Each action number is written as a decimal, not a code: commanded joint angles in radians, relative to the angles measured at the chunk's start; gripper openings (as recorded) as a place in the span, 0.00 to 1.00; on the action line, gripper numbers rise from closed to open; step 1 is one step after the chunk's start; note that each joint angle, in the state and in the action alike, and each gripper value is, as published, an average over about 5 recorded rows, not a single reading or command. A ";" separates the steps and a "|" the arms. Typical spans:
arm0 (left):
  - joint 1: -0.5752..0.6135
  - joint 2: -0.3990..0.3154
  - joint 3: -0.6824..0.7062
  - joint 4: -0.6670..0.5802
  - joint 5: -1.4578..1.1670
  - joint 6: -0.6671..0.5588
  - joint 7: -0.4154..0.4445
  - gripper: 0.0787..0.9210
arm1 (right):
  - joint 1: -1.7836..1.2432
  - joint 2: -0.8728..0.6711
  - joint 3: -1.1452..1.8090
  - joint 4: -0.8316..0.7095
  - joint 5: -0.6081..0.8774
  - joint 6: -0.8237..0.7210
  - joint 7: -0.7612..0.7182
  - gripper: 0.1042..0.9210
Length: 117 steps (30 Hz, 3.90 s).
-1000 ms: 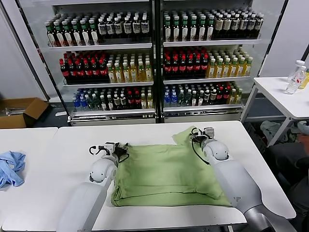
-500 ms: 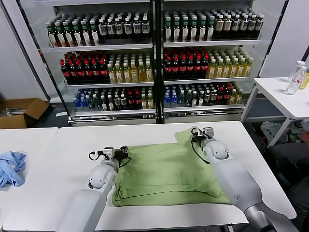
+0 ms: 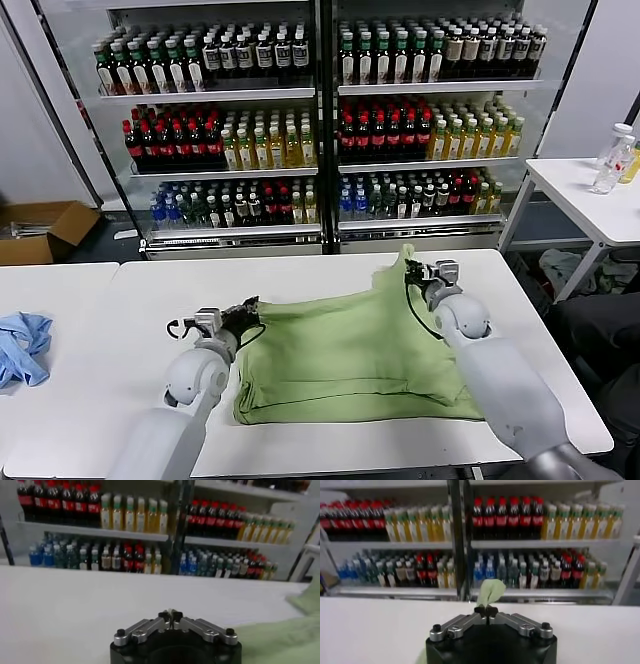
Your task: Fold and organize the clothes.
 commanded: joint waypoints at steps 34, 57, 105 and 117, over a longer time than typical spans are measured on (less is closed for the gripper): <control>0.382 -0.008 -0.018 -0.294 0.223 -0.047 0.027 0.10 | -0.666 0.024 0.359 0.534 -0.124 -0.157 0.069 0.10; 0.554 -0.260 0.011 -0.277 0.453 -0.137 -0.215 0.85 | -0.821 0.035 0.401 0.684 -0.226 -0.110 0.063 0.86; 0.471 -0.195 -0.023 -0.572 -0.211 -0.097 -0.009 0.04 | -0.820 -0.011 0.441 0.706 -0.162 -0.083 0.072 0.88; 0.320 -0.225 0.233 -0.255 0.187 -0.119 0.002 0.04 | -0.820 -0.013 0.466 0.695 -0.154 -0.078 0.069 0.88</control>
